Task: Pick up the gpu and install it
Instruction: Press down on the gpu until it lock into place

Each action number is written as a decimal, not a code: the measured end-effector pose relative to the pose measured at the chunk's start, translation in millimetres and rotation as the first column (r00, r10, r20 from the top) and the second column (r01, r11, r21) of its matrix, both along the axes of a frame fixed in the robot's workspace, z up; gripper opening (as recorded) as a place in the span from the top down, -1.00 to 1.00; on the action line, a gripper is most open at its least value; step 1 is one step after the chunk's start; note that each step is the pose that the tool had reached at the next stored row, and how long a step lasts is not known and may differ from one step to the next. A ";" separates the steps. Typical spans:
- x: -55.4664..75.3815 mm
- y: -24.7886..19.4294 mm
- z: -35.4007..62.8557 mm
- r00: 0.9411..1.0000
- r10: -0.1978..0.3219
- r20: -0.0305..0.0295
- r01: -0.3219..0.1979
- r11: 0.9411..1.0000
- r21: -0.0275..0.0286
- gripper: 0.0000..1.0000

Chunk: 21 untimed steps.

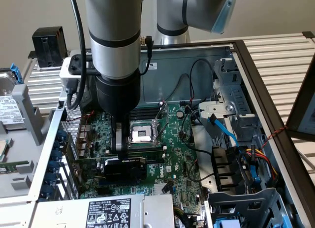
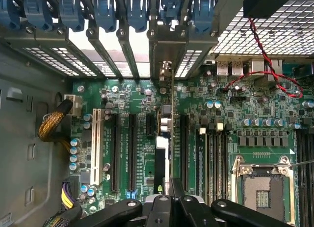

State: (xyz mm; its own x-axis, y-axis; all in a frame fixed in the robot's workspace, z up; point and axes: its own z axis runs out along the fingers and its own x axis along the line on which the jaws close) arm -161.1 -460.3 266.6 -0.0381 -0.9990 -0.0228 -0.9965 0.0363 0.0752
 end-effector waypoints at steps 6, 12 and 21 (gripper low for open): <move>-0.3 0.1 1.2 1.000 0.000 -0.006 0.000 1.000 0.001 0.79; -0.2 0.0 27.1 1.000 0.000 -0.012 0.000 1.000 0.000 0.79; -1.2 -0.1 51.2 1.000 0.000 -0.010 0.000 1.000 0.001 0.79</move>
